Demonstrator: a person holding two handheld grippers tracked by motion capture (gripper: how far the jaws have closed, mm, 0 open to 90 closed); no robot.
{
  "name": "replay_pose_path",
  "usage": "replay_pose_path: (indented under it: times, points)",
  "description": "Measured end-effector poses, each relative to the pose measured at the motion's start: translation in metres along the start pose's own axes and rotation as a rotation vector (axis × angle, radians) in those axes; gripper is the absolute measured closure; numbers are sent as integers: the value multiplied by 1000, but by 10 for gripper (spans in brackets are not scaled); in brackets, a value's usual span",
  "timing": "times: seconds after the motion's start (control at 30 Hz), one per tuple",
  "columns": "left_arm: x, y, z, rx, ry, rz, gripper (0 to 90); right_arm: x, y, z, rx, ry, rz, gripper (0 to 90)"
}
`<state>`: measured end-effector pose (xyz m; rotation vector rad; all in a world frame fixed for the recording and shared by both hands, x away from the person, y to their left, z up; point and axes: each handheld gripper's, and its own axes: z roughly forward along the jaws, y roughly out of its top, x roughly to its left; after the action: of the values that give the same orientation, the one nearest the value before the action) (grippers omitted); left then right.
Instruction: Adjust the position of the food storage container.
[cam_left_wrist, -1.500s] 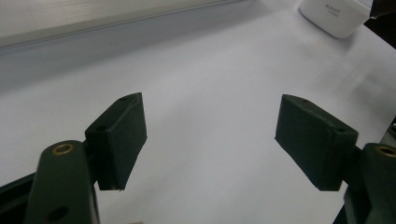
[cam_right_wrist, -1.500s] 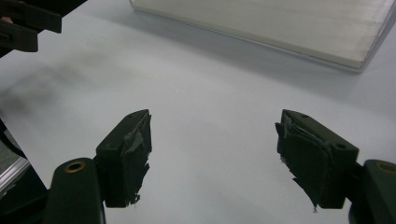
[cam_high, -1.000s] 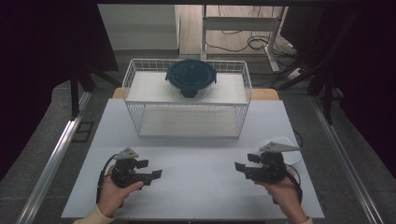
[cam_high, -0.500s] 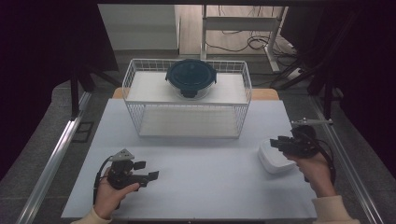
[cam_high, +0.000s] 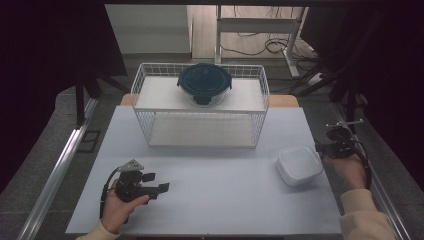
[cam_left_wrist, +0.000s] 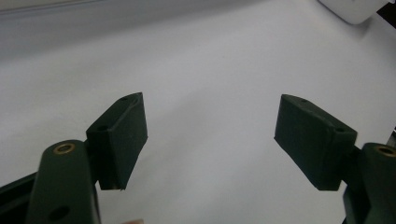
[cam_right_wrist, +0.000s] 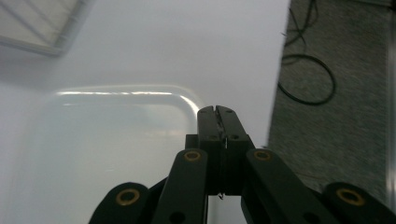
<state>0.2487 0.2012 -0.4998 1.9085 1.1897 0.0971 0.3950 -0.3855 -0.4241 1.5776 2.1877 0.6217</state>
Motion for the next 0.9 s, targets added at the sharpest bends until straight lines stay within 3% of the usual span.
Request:
replay_pose_path:
  times: [0.1, 0.2, 0.4, 0.63, 0.67, 0.9]
  points:
    - [-1, 0, 0, 4, -4, 4, 249, -9, 0, 13, 47, -19, -6, 891]
    - [-1, 0, -1, 2, -5, 2, 249, -11, -3, 25, 83, -23, -42, 891]
    - [0, 0, 1, 8, -20, -8, 249, 0, -6, 36, 105, 31, -96, 892]
    - [-2, 0, 2, 11, -32, -16, 249, 42, -4, 36, 98, 128, -188, 892]
    - [-2, -1, 3, 12, -32, -12, 249, 56, -4, 37, 109, 137, -224, 891]
    - [-6, -1, 3, 14, -36, -1, 249, 83, -6, 38, 97, 178, -261, 892]
